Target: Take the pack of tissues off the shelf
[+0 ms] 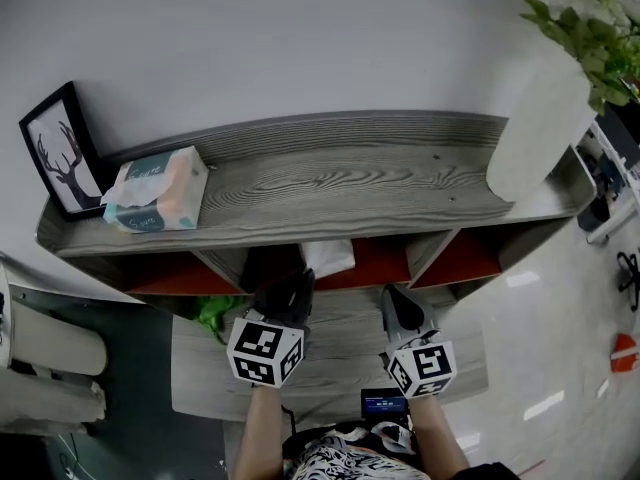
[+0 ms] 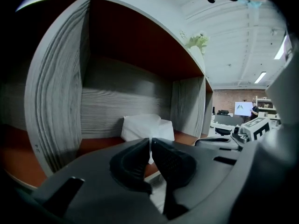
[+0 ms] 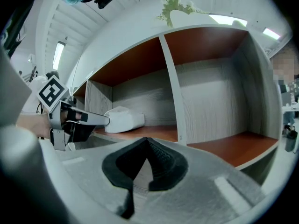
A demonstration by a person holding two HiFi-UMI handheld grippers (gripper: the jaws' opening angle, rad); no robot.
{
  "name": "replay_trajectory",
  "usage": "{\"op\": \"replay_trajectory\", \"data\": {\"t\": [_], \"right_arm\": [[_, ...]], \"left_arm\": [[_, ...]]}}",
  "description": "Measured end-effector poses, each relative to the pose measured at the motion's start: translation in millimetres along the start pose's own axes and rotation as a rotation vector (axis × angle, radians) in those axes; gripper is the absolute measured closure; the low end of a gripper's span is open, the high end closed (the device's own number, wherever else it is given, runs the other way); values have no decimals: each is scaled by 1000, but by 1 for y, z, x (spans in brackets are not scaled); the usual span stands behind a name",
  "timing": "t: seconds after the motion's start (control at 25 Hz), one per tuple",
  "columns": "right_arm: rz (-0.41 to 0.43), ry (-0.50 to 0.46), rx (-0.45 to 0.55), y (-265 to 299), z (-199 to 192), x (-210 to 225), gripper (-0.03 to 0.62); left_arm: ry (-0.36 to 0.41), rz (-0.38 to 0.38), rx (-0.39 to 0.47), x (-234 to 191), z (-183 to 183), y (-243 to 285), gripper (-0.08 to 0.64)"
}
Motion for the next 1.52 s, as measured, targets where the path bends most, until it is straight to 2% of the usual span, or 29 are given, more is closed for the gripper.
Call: {"op": "replay_trajectory", "data": {"t": [0.48, 0.88, 1.52], "right_arm": [[2, -10, 12, -6, 3, -7, 588], [31, -34, 12, -15, 2, -33, 588], [35, -54, 24, -65, -5, -69, 588]], "left_arm": [[5, 0, 55, 1, 4, -12, 548], [14, 10, 85, 2, 3, -41, 552], [11, 12, 110, 24, -10, -99, 554]]}}
Point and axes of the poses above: the fingertips, and each gripper's own axes: y forward along the fingers, x to its right, z out of its top, the point moved 1 cm from there along -y, backward along the fingers, and after that the axes turned 5 degrees about y, right-handed, at the moved point
